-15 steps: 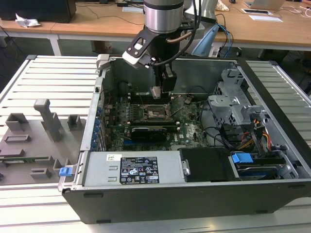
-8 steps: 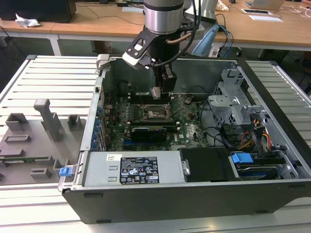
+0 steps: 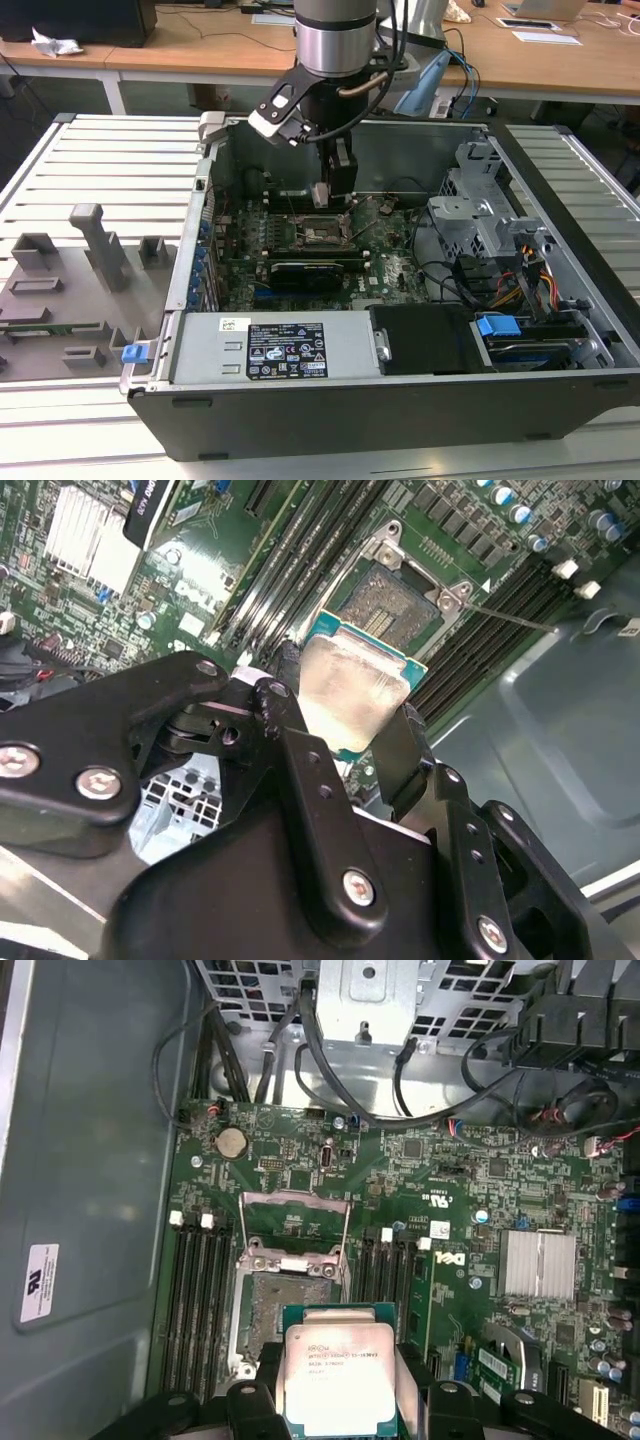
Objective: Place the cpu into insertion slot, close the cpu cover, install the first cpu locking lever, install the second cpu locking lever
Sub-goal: 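Place the cpu into insertion slot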
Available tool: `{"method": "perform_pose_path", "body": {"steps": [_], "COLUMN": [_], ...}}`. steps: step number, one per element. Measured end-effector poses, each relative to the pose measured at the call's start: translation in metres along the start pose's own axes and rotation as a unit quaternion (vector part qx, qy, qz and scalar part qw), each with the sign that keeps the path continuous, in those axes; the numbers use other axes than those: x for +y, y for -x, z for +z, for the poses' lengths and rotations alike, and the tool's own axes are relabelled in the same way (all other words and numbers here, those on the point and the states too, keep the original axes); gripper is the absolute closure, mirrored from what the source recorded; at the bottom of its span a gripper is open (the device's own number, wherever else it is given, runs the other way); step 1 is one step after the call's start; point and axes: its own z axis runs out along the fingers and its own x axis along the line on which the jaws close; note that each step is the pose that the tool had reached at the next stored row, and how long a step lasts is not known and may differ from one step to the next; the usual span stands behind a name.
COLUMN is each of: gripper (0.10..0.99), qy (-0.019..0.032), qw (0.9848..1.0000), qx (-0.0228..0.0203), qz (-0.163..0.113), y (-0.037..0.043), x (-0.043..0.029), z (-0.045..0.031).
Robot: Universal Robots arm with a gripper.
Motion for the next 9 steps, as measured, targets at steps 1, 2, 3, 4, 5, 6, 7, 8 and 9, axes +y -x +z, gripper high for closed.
{"method": "perform_pose_path", "body": {"steps": [1,2,3,4,5,6,7,8,9], "gripper": [0.557,0.557,0.557,0.557,0.557,0.557,0.557,0.557,0.557], "qy": [0.0000,0.0000,0.0000,0.0000,0.0002,0.0003,0.0002,0.0003,0.0003], "qw": [1.0000,1.0000,1.0000,1.0000,1.0000,1.0000,0.9999,0.9999,0.9999], "qx": [0.0000,0.0000,0.0000,-0.0001,-0.0004,-0.0007,-0.0010,-0.0010,-0.0011], "qz": [0.000,0.000,0.000,0.000,0.005,0.009,0.010,0.011,0.012], "y": [0.0000,0.0000,0.0000,-0.0006,-0.0014,-0.0019,-0.0024,-0.0026,-0.0026], "x": [-0.0001,-0.0002,-0.0003,-0.0005,-0.0007,-0.0010,-0.0011,-0.0013,-0.0016], "z": [0.0005,0.0015,0.0028,0.0040,0.0066,0.0087,0.0100,0.0119,0.0137]}}
